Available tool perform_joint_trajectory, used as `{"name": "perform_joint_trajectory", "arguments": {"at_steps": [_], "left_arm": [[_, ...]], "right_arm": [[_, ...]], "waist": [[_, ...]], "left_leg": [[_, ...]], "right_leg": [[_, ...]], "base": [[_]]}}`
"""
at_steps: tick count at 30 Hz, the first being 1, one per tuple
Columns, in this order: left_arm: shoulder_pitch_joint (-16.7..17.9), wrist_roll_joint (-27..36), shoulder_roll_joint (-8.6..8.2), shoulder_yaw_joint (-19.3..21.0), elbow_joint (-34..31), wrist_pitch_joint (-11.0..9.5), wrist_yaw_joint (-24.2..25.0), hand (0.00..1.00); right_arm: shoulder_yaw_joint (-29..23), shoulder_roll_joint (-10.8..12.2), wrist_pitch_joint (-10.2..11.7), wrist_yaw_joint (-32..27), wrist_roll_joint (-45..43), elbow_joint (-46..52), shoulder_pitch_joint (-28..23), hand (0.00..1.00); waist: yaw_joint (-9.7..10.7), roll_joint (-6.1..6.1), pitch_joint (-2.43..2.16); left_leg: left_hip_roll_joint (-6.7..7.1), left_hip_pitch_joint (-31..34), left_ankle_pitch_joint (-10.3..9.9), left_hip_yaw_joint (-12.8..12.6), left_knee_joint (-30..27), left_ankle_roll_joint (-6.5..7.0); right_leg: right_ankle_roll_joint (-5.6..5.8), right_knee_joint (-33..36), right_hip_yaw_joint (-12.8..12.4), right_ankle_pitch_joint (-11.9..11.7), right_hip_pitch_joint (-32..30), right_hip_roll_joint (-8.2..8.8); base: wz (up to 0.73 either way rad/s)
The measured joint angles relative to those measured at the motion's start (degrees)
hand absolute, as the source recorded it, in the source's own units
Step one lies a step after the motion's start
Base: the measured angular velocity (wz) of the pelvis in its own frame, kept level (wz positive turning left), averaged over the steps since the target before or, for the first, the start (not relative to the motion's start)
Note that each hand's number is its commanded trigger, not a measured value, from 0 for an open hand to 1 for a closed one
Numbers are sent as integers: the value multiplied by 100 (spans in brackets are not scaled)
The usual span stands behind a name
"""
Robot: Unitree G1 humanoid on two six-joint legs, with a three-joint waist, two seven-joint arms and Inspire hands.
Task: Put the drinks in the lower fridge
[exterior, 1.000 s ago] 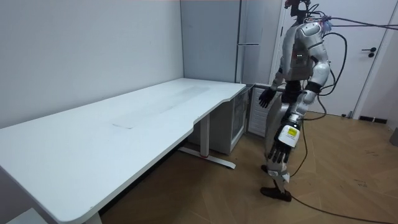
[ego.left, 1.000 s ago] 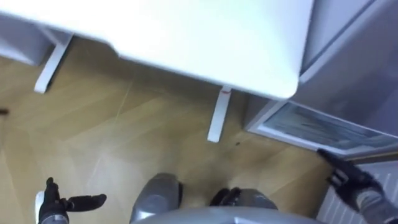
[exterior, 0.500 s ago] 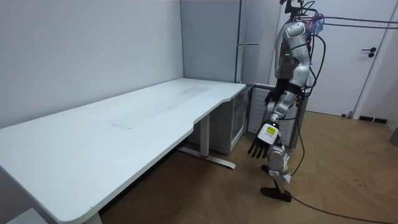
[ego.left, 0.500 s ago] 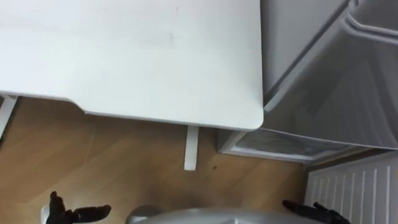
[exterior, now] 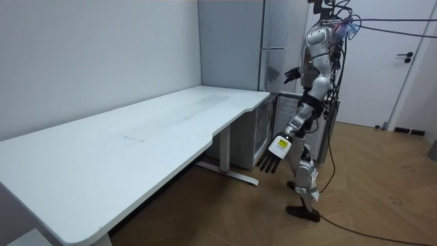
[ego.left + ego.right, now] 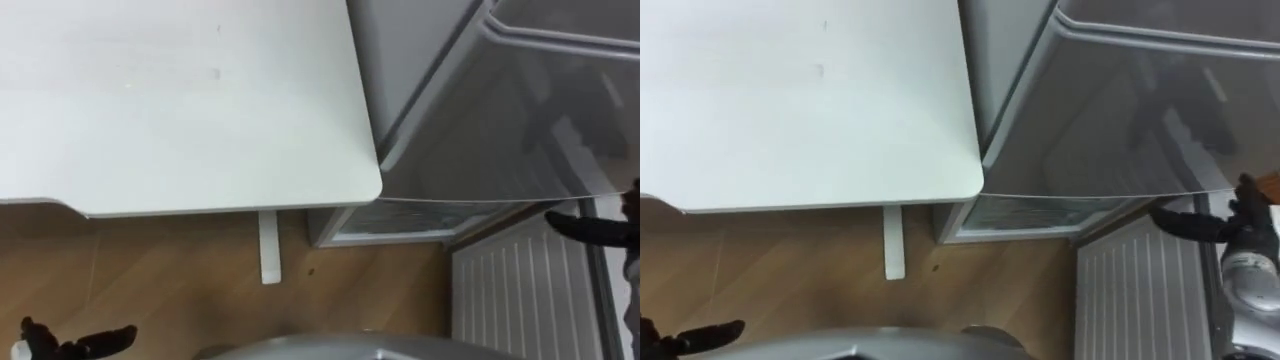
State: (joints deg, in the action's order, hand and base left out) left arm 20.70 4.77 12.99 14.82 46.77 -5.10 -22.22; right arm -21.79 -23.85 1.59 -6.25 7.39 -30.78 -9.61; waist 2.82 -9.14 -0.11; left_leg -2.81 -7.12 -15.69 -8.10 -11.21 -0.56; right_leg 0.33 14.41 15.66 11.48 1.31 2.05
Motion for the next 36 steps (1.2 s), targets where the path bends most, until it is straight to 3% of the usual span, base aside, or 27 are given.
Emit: {"name": "perform_joint_trajectory", "arguments": {"at_steps": [3, 13, 15, 18, 25, 27, 30, 32, 36], "left_arm": [[-44, -51, 2, 17, 0, 17, 1, 0], [-9, -69, 15, 83, -20, 199, 11, 0], [28, -161, 28, 95, -21, 217, -10, 0], [57, -296, 30, 215, -57, 234, -6, 0], [75, -382, 133, 324, -71, 234, 158, 0], [78, -529, 159, 405, -57, 234, 195, 0], [37, -542, 183, 571, -6, 256, 207, 0], [41, -514, 209, 557, -11, 271, 204, 0], [-2, -497, 241, 513, -9, 330, 195, 0]], "right_arm": [[-102, -18, 18, -254, -114, 40, 37, 0], [-283, -110, 9, -574, 151, -140, -39, 0], [-297, -237, 9, -640, 348, -405, -77, 0], [-496, -262, -2, -648, 849, -985, -76, 0], [-666, -285, -31, -551, 1499, -2384, -26, 0], [-668, -396, -46, -530, 1568, -2751, 37, 0], [-702, -761, -164, -492, 1653, -3313, 262, 0], [-700, -1070, -188, -492, 1952, -3365, 312, 0], [-700, -1264, -188, -553, 2089, -3366, 536, 0]], "waist": [[-1, 4, 1], [181, 95, 3], [179, 109, 4], [163, 57, -25], [175, -46, -30], [162, -44, -31], [187, 8, -27], [211, 117, -24], [277, 313, -21]], "left_leg": [[-44, -40, 0, -107, -1, 0], [-62, -39, 3, -104, 74, 13], [-55, -34, 4, -100, 83, 13], [-52, -3, 9, -113, 81, 13], [-53, -45, 12, -108, 34, 12], [-53, -61, 12, -108, 34, 12], [-58, -45, 10, -108, 43, 16], [-66, -32, -11, -108, 64, 44], [-59, -29, -13, -118, 77, 48]], "right_leg": [[-12, 0, -123, -39, -4, -20], [-60, 21, -141, -108, -46, -54], [-60, 25, -154, -107, -60, -62], [-65, 29, -187, -110, -106, -67], [-65, -11, -207, -110, -43, -79], [-63, -31, -218, -112, -23, -78], [-61, -88, -231, -177, -19, -98], [-54, -86, -251, -188, -34, -103], [-61, -90, -287, -209, -53, -121]], "base": [[-18], [-2], [0], [-5], [-1], [0], [-5], [0], [-4]]}}
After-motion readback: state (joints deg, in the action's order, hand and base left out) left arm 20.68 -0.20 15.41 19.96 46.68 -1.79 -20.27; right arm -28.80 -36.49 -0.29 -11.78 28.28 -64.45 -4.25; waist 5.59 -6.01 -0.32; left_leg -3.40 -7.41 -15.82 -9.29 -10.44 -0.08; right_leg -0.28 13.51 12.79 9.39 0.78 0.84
